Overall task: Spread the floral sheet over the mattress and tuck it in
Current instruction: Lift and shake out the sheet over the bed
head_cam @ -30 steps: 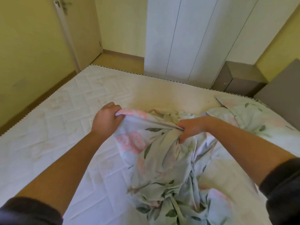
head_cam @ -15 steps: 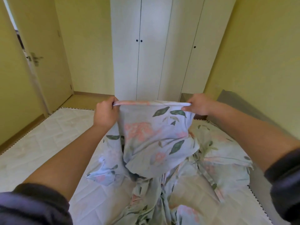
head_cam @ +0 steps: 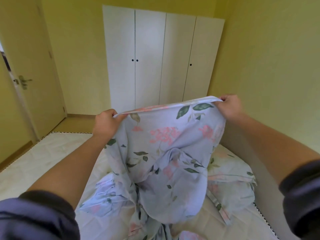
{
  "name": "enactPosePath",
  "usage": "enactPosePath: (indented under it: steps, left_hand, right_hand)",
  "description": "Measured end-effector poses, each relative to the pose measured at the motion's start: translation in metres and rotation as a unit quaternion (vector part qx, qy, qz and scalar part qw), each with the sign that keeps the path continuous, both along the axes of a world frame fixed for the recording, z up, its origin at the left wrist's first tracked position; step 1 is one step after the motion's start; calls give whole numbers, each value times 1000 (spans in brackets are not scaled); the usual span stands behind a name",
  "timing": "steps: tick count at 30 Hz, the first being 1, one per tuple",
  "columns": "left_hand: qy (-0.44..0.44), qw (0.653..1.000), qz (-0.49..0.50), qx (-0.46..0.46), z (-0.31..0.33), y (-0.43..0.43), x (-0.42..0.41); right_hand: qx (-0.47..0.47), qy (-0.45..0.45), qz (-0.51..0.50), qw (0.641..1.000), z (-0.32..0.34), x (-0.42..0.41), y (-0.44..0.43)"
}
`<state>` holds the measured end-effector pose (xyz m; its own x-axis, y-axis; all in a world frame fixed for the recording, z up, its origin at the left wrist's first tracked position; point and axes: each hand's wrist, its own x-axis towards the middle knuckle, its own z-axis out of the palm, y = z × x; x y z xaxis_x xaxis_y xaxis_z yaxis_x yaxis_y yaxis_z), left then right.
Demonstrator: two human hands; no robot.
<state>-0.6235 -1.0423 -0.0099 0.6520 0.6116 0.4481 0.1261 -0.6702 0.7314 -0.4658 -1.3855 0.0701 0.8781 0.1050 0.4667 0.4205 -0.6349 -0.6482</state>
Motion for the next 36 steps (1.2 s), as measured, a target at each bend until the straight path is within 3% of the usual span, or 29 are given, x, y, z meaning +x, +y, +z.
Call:
enactPosePath:
  steps: [5,10,14,16,19,21,23,24,26,29,31,33,36]
  left_hand:
    - [36,997,-12,72,7,5,-4]
    - [-95,995,18,13,53,-5,-2]
    - [-131,989,47,-54,69,-11,4]
    - [-123,987,80,-65,62,-11,3]
    - [-45,998,12,-43,45,-13,-1]
    - [114,986,-87,87,36,-16,-4]
    - [247,928,-124,249,25,-19,-6]
    - [267,917,-109,276,22,-20,-7]
    - [236,944,-84,213,23,-26,-10]
    - [144,981,-102,77,25,-37,-5]
    - [106,982,-151,39,31,-58,4]
    - [64,972,-225,-2,40,-90,12]
    - [4,951,-302,-71,54,-127,16]
  right_hand:
    - [-99,30,-107,989,-2,5,-28]
    - [-29,-11,-123,992,11,4,-36]
    - [-32,34,-102,994,6,6,-48]
    - [13,56,-60,997,-6,6,-50]
    - [136,91,-12,986,-14,7,-45]
    - [180,75,-20,981,-5,5,-45]
    - [99,19,-75,992,5,6,-53]
    - [29,0,-108,994,7,4,-58]
    - [-84,-10,-115,990,4,1,-64]
    - [-111,100,57,987,-11,-10,-52]
    - [-168,199,175,950,-21,-29,-27]
    - [-223,229,254,913,-37,-45,5]
    - [-148,214,314,913,-56,-63,44]
